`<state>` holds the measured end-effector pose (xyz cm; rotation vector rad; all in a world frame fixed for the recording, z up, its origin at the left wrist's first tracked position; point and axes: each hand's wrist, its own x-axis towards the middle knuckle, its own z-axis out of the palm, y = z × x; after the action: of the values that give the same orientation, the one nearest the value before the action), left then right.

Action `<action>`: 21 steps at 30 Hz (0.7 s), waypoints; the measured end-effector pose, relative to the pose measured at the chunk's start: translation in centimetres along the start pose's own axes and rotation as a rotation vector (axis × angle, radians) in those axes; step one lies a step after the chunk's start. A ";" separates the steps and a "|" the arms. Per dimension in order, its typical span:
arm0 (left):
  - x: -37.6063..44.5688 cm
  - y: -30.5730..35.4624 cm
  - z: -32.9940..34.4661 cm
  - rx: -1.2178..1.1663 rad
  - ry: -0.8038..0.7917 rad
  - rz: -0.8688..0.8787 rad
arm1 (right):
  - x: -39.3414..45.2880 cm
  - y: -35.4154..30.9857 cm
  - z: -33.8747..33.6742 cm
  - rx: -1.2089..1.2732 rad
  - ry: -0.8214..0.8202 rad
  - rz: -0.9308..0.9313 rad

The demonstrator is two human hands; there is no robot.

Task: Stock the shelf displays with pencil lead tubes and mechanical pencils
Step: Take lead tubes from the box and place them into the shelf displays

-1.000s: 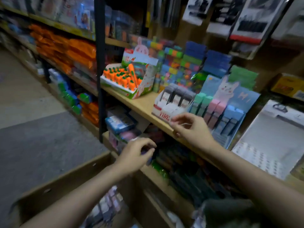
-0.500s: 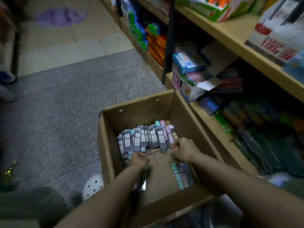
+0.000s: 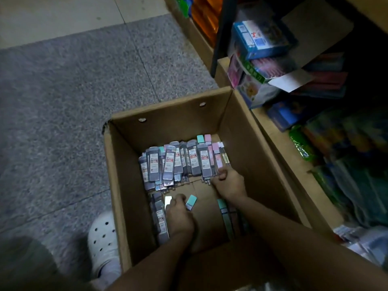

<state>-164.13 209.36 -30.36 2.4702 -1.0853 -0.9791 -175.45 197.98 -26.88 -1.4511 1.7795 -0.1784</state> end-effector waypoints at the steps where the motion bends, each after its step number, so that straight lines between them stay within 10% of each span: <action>1: 0.3 0.2 0.1 -0.025 -0.005 -0.001 | 0.3 -0.4 0.3 -0.006 0.011 -0.013; 11: 3.5 4.7 0.0 -0.736 0.132 -0.114 | 4.1 -3.2 1.5 -0.163 0.024 -0.165; 21: 4.6 6.8 -2.3 -1.092 -0.179 -0.264 | 3.0 -3.6 -0.2 -0.058 -0.091 -0.056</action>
<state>-164.02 201.25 -27.55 1.6261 -0.1117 -1.3848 -172.86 194.12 -26.19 -1.5265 1.6839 -0.0887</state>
